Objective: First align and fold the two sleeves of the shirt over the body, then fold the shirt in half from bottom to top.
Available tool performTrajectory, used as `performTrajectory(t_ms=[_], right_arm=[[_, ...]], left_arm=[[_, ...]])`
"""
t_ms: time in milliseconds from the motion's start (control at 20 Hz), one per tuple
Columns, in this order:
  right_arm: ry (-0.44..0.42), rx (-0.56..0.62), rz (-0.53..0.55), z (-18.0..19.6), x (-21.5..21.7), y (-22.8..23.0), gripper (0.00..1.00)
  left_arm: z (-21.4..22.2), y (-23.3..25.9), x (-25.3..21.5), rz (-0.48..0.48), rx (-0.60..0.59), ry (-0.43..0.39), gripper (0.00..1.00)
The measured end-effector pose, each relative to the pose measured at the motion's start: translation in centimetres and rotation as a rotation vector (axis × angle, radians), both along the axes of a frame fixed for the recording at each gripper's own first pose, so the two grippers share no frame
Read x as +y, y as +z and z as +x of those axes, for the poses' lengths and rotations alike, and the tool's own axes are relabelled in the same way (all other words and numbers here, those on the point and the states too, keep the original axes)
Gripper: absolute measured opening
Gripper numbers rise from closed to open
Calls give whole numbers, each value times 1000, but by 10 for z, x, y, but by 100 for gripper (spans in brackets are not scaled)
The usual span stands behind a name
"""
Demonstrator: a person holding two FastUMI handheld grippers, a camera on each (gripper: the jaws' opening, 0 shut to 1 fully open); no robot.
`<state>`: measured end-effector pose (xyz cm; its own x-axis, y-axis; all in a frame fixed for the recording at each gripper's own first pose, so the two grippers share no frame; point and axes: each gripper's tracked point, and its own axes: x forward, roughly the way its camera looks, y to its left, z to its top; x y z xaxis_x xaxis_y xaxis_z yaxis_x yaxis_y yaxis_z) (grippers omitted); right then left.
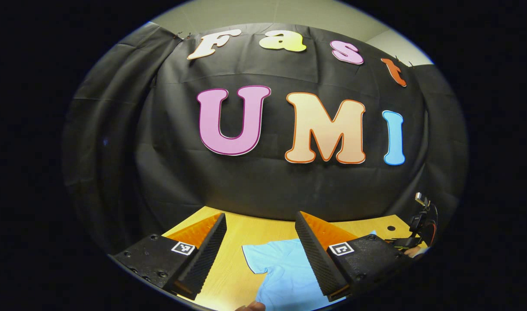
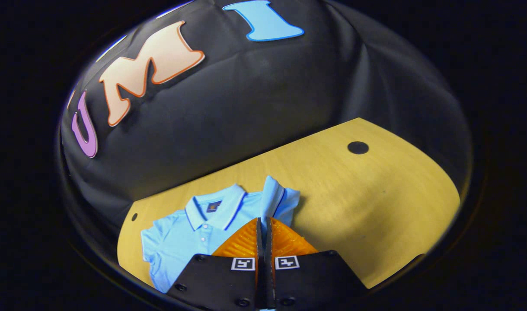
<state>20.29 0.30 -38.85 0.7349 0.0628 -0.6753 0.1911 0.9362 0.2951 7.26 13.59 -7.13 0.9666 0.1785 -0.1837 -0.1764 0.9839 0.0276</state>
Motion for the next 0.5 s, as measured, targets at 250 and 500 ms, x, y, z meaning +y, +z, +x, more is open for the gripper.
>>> performTrajectory(t_ms=[250,500], right_arm=[[70,44,56,-7,52,-24,2],[97,58,86,-14,71,-25,8]], left_arm=[[-6,-6,12,-8,17,24,96],[-5,-15,20,-26,33,39,96]])
